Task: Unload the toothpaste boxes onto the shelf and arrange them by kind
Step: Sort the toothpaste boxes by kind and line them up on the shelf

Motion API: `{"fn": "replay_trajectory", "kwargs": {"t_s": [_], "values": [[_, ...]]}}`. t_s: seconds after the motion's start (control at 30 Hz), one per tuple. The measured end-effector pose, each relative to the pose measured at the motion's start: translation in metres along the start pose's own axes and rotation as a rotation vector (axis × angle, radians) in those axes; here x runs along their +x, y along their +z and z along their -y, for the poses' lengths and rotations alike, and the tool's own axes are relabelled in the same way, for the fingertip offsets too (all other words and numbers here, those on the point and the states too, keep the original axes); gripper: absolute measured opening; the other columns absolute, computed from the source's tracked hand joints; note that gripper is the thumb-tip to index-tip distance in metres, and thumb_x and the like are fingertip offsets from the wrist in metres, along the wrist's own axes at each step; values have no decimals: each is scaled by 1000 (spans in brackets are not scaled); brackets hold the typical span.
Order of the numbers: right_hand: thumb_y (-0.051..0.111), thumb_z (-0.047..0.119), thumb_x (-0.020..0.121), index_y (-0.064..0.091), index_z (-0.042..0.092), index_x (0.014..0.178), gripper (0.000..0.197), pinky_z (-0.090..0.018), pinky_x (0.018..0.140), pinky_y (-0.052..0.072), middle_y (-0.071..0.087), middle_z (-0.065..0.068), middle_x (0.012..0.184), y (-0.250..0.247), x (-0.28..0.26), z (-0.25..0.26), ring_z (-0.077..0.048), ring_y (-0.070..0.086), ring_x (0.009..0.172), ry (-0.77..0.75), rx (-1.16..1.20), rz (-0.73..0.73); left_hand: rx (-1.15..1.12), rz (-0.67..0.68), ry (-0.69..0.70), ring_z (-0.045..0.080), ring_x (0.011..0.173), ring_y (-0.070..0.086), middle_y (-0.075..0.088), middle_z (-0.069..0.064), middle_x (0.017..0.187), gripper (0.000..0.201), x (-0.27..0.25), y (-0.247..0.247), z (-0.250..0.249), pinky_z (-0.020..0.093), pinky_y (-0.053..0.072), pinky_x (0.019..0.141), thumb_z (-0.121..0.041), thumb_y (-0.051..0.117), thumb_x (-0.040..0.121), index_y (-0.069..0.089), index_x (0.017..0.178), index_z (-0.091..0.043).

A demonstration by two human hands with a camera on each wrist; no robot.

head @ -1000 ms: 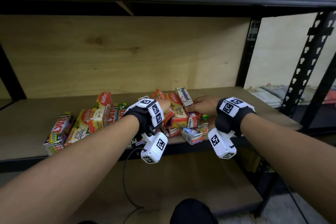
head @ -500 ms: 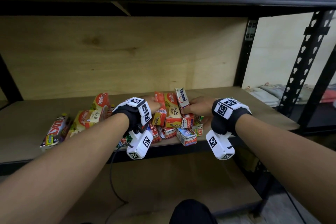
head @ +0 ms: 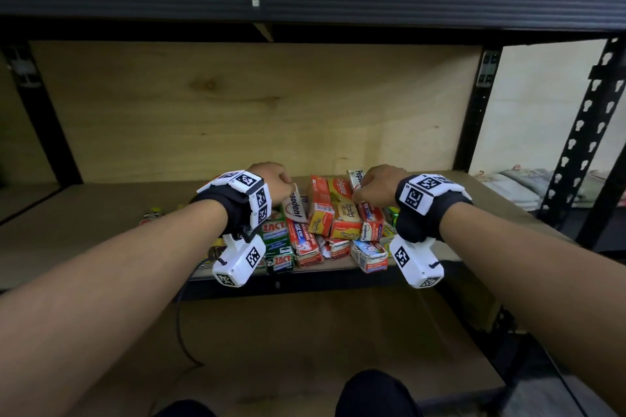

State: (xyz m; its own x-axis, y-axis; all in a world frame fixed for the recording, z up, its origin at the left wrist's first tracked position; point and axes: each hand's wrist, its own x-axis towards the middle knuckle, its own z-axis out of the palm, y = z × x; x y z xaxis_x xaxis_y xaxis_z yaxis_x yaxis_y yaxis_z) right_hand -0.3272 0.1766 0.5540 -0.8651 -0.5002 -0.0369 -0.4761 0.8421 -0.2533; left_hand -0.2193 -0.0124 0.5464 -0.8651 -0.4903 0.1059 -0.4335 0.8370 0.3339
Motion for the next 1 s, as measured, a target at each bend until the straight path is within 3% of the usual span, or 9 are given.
{"fn": "replay_trajectory", "kwargs": {"t_s": [0.23,0.4,0.5,0.63,0.7,0.8,0.83,0.9,1.0], "values": [[57,38,90,64,10,124,44,-37,93,54,64,-9,124,4,-10,63,-26,63,110,-94,-25,-19,86,3,-4,19,103,60,65,-4,116,21,-19,-27,42,34,52,93,-34,53,90,68,103,-27],[57,35,88,67,8,115,40,-37,79,58,71,-11,110,25,-8,108,-26,69,95,-187,2,53,257,84,-45,20,88,56,57,2,114,26,-27,-29,72,27,47,76,-38,54,93,60,115,-24],[60,37,84,68,7,95,32,-28,61,51,66,-5,81,39,-7,131,-23,63,65,-191,-1,90,264,78,-68,17,69,48,51,5,97,14,-29,-26,86,25,40,71,-33,49,97,53,109,-27],[56,39,80,54,16,65,27,-30,56,38,50,-9,60,61,-5,158,-21,44,54,-152,-15,131,246,6,-46,22,85,54,64,6,114,31,-29,-23,108,24,41,70,-35,45,100,59,123,-20],[55,45,79,65,10,76,37,-32,61,47,61,-20,69,83,18,167,-23,53,57,-148,-57,159,232,-21,-50,24,91,57,65,5,116,33,-31,-25,118,24,43,73,-40,46,98,59,123,-23],[69,54,63,65,19,91,45,-62,70,50,68,-14,97,139,91,169,-35,63,75,-124,-133,152,187,-23,-63,22,94,59,66,3,115,36,-32,-28,132,26,48,81,-45,53,94,59,123,-23],[74,54,58,62,22,89,46,-60,74,50,66,-12,99,137,84,171,-35,62,78,-121,-139,151,168,-29,-68,22,96,61,66,3,117,40,-32,-29,137,26,49,81,-46,56,92,59,125,-23],[75,42,71,52,22,90,36,-36,79,47,56,-6,95,113,28,179,-27,53,84,-171,-54,124,128,-38,-83,22,97,63,65,1,121,45,-33,-28,148,24,48,76,-47,60,90,57,129,-25],[69,30,84,46,18,96,28,-33,78,39,45,-7,99,96,-3,178,-23,41,89,-181,92,84,45,-71,-97,19,83,62,64,1,125,46,-36,-23,160,22,43,68,-49,58,91,55,131,-28]]}}
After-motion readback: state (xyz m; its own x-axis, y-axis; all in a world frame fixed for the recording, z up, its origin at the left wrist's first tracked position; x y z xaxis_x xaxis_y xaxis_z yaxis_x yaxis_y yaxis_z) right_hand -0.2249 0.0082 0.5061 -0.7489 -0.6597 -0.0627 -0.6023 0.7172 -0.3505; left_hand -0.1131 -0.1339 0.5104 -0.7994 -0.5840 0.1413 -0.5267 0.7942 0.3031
